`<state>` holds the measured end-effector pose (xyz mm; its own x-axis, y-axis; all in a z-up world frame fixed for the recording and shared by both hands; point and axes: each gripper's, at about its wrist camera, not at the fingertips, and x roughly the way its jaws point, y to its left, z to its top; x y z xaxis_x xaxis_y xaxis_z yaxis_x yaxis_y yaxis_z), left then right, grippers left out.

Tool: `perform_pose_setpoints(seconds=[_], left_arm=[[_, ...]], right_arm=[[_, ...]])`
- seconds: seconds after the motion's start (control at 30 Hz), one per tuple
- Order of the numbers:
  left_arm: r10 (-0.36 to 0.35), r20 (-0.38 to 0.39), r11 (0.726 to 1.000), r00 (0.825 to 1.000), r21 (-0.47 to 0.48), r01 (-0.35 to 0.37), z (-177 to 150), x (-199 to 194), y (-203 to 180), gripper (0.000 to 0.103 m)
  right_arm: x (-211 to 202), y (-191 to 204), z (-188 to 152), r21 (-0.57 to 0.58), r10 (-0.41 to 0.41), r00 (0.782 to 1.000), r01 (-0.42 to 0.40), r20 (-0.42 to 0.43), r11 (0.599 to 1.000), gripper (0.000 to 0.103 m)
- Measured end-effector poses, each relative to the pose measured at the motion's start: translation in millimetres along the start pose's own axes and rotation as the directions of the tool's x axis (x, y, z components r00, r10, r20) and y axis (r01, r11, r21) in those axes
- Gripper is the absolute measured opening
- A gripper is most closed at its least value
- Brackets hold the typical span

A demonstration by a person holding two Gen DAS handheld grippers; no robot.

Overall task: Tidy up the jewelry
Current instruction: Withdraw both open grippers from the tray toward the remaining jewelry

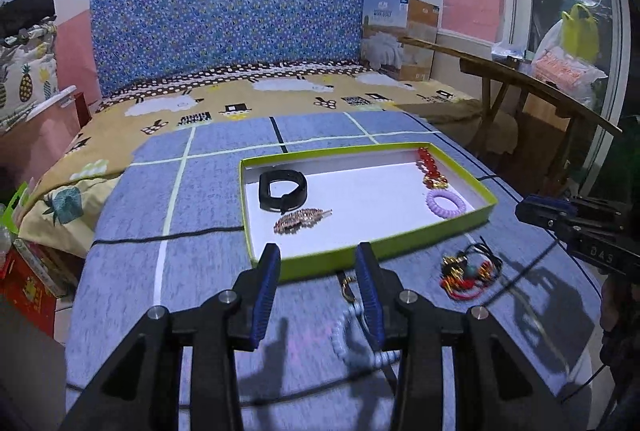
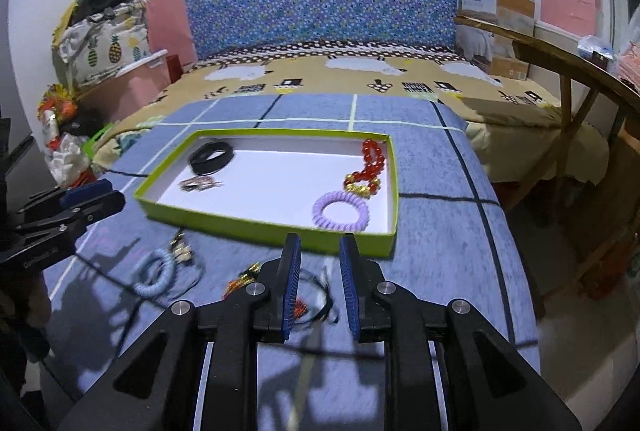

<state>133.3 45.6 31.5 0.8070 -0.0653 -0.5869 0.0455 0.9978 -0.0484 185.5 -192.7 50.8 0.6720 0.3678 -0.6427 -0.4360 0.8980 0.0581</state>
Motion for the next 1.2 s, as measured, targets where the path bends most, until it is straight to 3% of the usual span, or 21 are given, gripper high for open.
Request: perform_pose_setpoints(seconds=[0.57, 1.2], left_arm=[[-0.020, 0.044, 1.000, 0.999, 0.005, 0.020, -38.6, -65.1, -20.3, 0.040], [-0.047, 0.020, 0.999, 0.999, 0.002, 0.047, -48.2, -62.6, -28.3, 0.040]], right_arm=[[-60.4, 17.6, -42.0, 0.035, 0.046, 0.998, -0.048, 0.050, 0.998, 0.020], [-56.9, 16.9, -53.7, 0.048, 0.046, 0.999, -0.047, 0.018, 0.998, 0.020]])
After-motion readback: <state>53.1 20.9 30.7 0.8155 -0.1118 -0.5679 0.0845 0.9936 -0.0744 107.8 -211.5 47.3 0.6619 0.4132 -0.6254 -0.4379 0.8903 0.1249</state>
